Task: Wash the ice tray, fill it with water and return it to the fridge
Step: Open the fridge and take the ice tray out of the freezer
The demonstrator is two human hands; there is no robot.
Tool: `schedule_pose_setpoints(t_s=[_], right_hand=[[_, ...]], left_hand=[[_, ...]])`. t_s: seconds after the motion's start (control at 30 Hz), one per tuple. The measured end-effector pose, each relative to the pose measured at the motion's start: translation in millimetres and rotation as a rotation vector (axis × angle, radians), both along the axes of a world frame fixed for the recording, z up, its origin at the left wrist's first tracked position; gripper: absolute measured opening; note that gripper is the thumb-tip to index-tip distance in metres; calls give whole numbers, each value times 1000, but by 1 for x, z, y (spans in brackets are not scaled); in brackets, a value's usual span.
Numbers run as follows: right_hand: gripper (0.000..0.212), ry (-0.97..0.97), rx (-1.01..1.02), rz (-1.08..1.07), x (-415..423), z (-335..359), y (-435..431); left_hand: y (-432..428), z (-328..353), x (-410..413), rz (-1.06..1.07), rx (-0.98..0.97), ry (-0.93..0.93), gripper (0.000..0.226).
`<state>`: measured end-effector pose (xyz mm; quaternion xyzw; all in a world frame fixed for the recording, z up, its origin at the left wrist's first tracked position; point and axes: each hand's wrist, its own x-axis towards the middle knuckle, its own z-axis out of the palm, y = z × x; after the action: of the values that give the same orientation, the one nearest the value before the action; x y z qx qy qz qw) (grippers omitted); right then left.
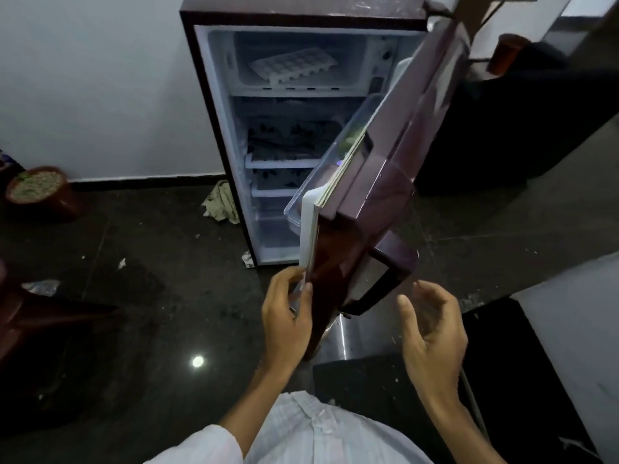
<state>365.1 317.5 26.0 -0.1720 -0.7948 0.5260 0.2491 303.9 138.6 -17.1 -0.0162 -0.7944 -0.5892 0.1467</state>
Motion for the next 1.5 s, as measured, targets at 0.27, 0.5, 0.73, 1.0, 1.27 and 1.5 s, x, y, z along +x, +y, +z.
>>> schedule_pose_setpoints(t_s=[0.27,0.5,0.73,1.0,1.27,1.5], right_hand=[[35,-25,14,-31,40,-18,16],[52,-53,-10,-137,53,-26,31],[76,-31,0,-326,53,-29,59],[86,-99,82,-471,48,-43,111],[53,-74,261,-594,52,-55,128],[45,-178,567,-163,36,-78,87]], left_hand=[[41,-2,23,-244,8,-40,24],[81,-7,32,-454,-55,13,20],[120,-10,34,-760,-108,-4,37],[147,-18,35,-926,-285,-28,47],[148,-25,23,-929,-490,158,53],[121,-43,-12,-749,-820,342,56]])
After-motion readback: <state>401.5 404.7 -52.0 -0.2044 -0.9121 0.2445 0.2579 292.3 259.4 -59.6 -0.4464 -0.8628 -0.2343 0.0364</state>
